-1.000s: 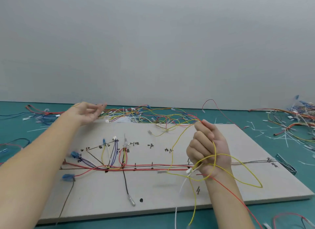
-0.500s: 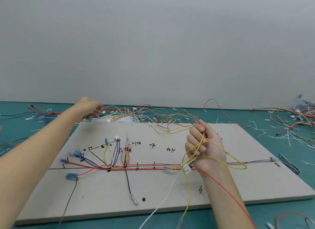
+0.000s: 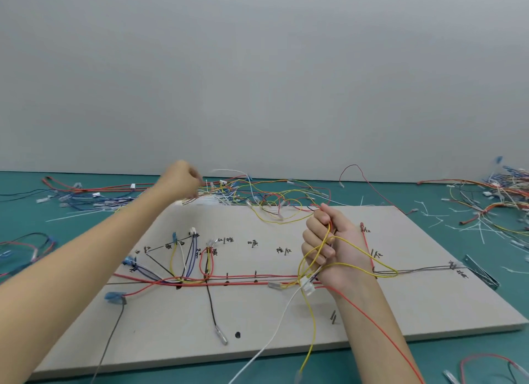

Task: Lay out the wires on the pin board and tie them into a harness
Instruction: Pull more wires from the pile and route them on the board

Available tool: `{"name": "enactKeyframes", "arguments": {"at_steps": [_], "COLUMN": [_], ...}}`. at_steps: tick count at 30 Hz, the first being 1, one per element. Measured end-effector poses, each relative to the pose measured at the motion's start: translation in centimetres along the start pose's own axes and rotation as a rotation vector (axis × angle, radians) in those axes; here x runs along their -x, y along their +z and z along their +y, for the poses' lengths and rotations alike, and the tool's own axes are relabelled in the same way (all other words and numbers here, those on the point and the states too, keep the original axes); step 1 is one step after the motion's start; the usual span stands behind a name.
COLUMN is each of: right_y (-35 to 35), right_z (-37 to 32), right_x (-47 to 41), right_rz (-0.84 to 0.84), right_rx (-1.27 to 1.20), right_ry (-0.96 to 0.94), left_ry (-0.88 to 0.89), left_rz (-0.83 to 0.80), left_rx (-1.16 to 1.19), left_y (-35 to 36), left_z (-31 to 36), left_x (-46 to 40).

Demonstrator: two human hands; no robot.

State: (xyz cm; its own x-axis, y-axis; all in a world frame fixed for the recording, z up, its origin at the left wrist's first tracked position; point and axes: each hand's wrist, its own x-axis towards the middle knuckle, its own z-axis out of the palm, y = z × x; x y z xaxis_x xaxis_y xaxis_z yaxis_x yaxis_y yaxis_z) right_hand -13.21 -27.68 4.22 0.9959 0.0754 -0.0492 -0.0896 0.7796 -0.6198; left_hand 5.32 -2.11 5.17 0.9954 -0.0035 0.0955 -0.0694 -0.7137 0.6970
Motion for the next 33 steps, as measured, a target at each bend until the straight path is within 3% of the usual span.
{"name": "enactKeyframes", "arguments": {"at_steps": [4, 9, 13, 14, 18, 20, 22, 25, 31, 33], "right_y": [0.1, 0.2, 0.0, -0.1, -0.2, 0.0, 0.2, 0.2, 0.2, 0.0], "right_z": [0.1, 0.3, 0.3, 0.2, 0.1, 0.4, 0.6, 0.8, 1.0, 0.7], "right_x": [0.0, -0.3, -0.6, -0.6, -0.5, -0.5, -0.5, -0.6, -0.9, -0.8], "right_rz": [0.009, 0.075, 0.194, 0.207, 0.175, 0.157, 0.146, 0.123, 0.037, 0.012], "right_rx": [0.010, 0.053, 0.016, -0.015, -0.123, -0.160, -0.191, -0.203, -0.117, -0.098], "right_ry": [0.024, 0.013, -0.089, -0.116, -0.195, -0.219, -0.251, -0.267, -0.294, -0.299], "left_ry": [-0.120, -0.284, -0.146, -0.100, 0.140, 0.248, 0.278, 0.228, 0.080, 0.050], "left_rz": [0.246, 0.146, 0.396, 0.347, -0.179, -0.334, -0.523, -0.838, -1.093, -1.088], "left_rx": [0.223, 0.120, 0.072, 0.087, 0.203, 0.290, 0.380, 0.288, 0.593, 0.685], "left_y": [-2.4, -1.7, -1.2, -0.9, 1.2, 2.2, 3.0, 4.1, 6.2, 6.0], "left_z": [-3.1, -7.3, -5.4, -3.9, 3.0, 5.4, 6.9, 7.6, 7.5, 7.2], "left_x": [-2.4, -1.9, -0.9, -0.3, 4.9, 8.4, 11.5, 14.8, 17.4, 17.2]}}
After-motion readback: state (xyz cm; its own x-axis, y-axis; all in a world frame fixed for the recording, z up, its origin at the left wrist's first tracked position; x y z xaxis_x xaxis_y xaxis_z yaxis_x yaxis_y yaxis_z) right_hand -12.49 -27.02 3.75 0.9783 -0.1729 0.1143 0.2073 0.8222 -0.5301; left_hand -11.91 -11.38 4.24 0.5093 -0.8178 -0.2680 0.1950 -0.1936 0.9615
